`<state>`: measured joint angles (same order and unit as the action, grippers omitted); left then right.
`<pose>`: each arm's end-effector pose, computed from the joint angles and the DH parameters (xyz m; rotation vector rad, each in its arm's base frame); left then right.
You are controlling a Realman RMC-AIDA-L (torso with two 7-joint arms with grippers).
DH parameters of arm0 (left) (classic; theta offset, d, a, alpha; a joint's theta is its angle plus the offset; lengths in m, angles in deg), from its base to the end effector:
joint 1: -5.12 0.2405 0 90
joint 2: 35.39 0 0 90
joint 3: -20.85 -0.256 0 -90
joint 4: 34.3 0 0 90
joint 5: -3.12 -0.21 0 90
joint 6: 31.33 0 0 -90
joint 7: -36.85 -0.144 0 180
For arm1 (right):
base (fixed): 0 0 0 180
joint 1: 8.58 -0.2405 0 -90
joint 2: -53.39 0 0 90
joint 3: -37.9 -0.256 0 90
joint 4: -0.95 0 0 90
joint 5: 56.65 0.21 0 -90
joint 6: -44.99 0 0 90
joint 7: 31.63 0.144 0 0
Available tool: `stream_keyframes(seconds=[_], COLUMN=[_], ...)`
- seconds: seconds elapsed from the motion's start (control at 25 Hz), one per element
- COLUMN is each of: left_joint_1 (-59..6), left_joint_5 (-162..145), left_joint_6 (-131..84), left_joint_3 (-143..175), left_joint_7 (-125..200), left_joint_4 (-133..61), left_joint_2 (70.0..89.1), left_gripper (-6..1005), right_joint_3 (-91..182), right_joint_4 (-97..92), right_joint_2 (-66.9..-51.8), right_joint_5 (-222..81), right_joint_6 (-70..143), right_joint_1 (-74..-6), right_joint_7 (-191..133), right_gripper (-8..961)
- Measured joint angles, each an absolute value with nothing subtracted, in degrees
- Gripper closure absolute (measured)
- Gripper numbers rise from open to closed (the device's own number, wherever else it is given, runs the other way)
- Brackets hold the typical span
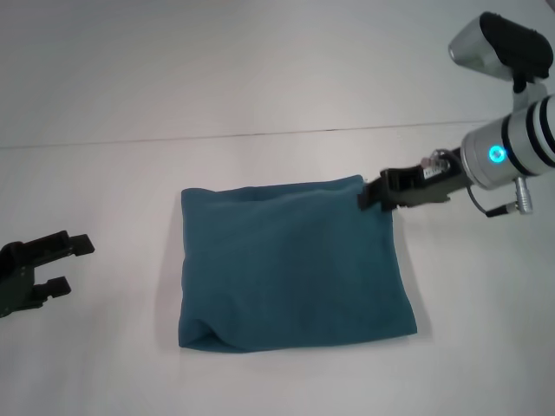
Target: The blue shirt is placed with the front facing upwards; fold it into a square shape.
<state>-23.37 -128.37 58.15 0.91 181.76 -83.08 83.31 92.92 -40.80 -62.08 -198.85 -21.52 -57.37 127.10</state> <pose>-0.3186 0.3256 0.0632 -1.8505 -2.0598 -0.7804 0.2131 0.4383 0.0067 -2.1274 1.6298 0.0960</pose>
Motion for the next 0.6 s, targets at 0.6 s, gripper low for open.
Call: stream_keyframes(seconds=[0.6], left_joint_1=[-23.88], left_joint_5=[-128.37], left_joint_6=[57.63], left_joint_3=[0.63], left_joint_7=[181.62], left_joint_4=[-82.34], left_joint_2=[83.5], left_gripper=[53], right_joint_3=[92.91], right_joint_4=[-32.05], right_joint_2=[-61.4], right_joint_5=[-199.24], right_joint_6=[-9.21], right_joint_1=[-57.77], right_joint_7=[129.05], right_gripper=[520])
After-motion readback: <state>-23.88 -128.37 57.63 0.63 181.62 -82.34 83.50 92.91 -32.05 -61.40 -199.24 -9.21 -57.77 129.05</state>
